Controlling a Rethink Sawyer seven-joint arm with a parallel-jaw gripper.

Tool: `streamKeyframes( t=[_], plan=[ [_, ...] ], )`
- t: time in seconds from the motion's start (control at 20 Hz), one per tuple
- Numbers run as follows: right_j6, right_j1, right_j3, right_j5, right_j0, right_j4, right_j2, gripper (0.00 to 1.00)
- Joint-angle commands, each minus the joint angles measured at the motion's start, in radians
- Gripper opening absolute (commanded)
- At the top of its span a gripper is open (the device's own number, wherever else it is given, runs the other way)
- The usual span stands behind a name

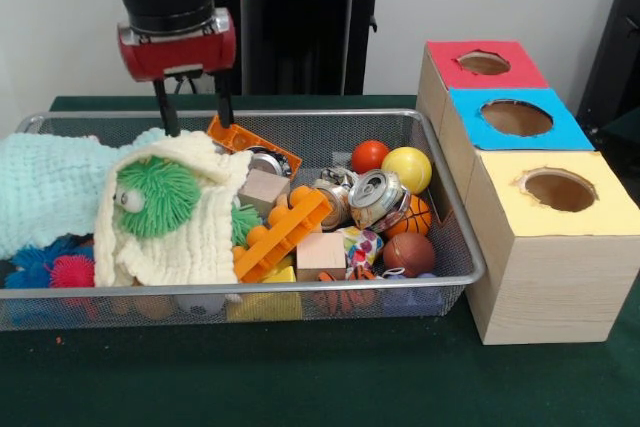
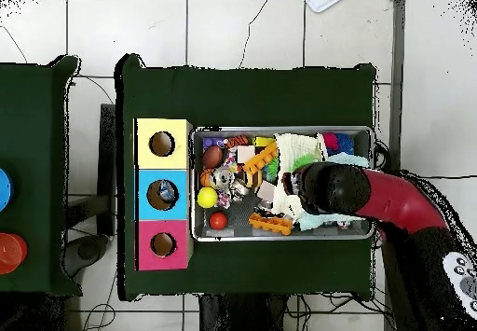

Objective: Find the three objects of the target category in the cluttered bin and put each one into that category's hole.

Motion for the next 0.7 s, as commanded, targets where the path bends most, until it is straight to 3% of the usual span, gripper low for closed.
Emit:
streamKeyframes(
  t=[0.05, 0.25, 0.5, 0.7],
  plan=[
    [-0.255, 0.119, -0.108, -0.003, 0.005, -0.136, 0.137, 1.00],
    [-0.320, 0.156, -0.186, 0.023, -0.023, -0.219, 0.149, 1.00],
    [-0.330, 0.088, -0.213, 0.072, -0.018, -0.326, 0.124, 1.00],
    [-0.312, 0.060, -0.214, 0.104, -0.011, -0.352, 0.127, 1.00]
  ],
)
